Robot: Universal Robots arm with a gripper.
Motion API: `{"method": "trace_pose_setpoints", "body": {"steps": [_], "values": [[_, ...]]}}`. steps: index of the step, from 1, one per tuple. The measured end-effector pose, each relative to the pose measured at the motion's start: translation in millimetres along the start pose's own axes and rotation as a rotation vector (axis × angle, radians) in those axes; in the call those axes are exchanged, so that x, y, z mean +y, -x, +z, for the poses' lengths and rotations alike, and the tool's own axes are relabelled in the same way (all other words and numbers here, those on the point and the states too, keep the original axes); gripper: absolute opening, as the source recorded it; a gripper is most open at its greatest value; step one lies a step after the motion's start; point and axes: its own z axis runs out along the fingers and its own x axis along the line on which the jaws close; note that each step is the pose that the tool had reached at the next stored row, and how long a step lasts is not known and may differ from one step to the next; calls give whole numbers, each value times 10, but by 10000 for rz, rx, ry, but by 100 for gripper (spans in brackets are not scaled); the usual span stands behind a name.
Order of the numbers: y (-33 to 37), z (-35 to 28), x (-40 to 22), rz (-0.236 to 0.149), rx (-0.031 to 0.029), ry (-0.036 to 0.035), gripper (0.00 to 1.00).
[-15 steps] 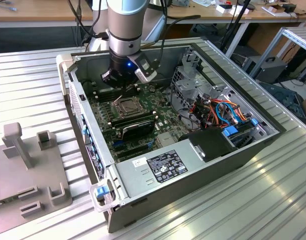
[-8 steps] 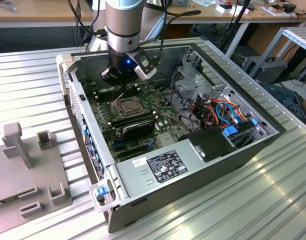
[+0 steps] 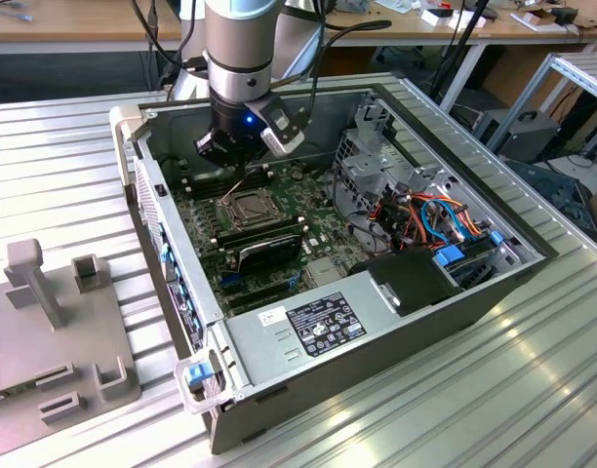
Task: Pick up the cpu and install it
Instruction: 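Install the first cpu locking lever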
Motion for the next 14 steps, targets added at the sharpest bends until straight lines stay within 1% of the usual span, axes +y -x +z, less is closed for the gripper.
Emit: {"method": "trace_pose_setpoints", "body": {"steps": [1, 2, 14], "values": [[-1, 3, 12, 1, 1, 4, 11], [-1, 5, 19, 2, 3, 25, 11], [46, 34, 20, 5, 2, 38, 11]]}}
